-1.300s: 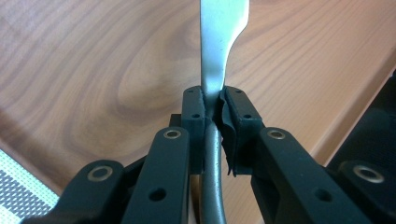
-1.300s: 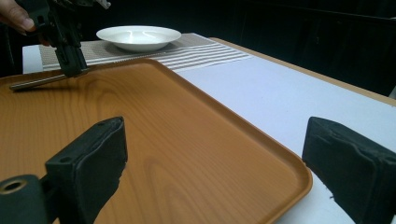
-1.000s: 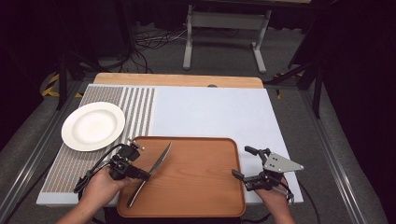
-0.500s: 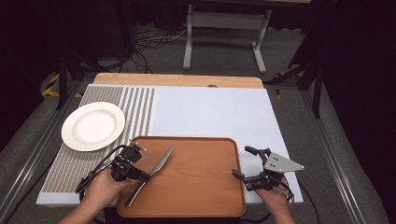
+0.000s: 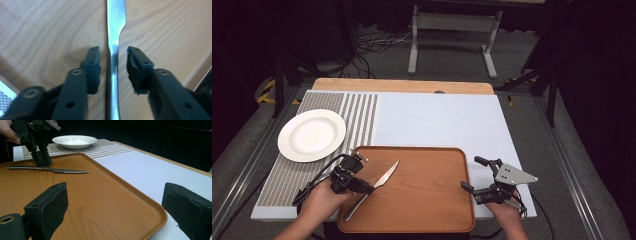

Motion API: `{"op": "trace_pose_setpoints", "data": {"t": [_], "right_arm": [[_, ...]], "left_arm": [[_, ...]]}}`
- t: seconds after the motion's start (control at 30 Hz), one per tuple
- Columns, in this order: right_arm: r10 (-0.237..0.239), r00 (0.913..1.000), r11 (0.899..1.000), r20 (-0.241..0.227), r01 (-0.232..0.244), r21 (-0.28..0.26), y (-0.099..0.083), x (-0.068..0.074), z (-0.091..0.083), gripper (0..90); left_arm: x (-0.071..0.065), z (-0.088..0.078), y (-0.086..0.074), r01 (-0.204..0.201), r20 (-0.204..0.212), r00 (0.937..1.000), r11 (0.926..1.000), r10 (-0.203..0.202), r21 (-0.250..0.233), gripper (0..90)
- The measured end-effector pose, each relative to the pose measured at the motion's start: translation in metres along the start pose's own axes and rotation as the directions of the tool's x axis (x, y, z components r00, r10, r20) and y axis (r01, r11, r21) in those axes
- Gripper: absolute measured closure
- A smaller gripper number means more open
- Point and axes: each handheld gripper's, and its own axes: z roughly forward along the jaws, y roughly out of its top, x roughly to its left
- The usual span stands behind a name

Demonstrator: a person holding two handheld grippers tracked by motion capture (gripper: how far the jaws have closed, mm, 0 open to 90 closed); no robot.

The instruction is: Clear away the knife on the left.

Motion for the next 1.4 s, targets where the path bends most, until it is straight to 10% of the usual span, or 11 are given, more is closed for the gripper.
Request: {"op": "trace_pose_setpoints", "data": {"t": [0.13, 0.2, 0.43, 0.67, 0.83, 1.4], "right_arm": [[-0.002, 1.0000, 1.000, 0.002, 0.002, -0.001, 0.000, 0.000, 0.000, 7.2], [-0.002, 1.0000, 1.000, 0.000, 0.002, -0.002, 0.000, 0.000, 0.000, 7.2], [0.000, 1.0000, 1.000, -0.001, 0.000, -0.004, 0.000, 0.000, 0.000, 7.2], [-0.002, 1.0000, 1.000, -0.001, 0.002, -0.001, 0.000, 0.000, 0.000, 7.2], [0.000, 1.0000, 1.000, -0.002, 0.000, -0.002, -0.001, 0.000, 0.000, 7.2], [-0.003, 1.0000, 1.000, -0.001, 0.003, -0.009, 0.000, 0.000, 0.000, 7.2]], "left_arm": [[-0.004, -0.004, -0.001, -0.101, -0.040, 0.9943, 0.9926, 0.098, -0.068, 42.7], [-0.007, -0.006, -0.001, -0.189, -0.087, 0.9798, 0.9758, 0.180, -0.110, 35.3], [-0.016, -0.012, 0.000, -0.291, -0.109, 0.9555, 0.9350, 0.274, -0.202, 34.0], [-0.021, -0.011, 0.005, -0.302, -0.058, 0.9533, 0.9333, 0.296, -0.194, 61.1], [-0.025, -0.005, 0.006, -0.369, -0.075, 0.9292, 0.9155, 0.362, -0.159, 87.9], [-0.027, 0.018, 0.009, -0.418, -0.028, 0.9082, 0.9085, 0.418, 0.002, 89.9]]}}
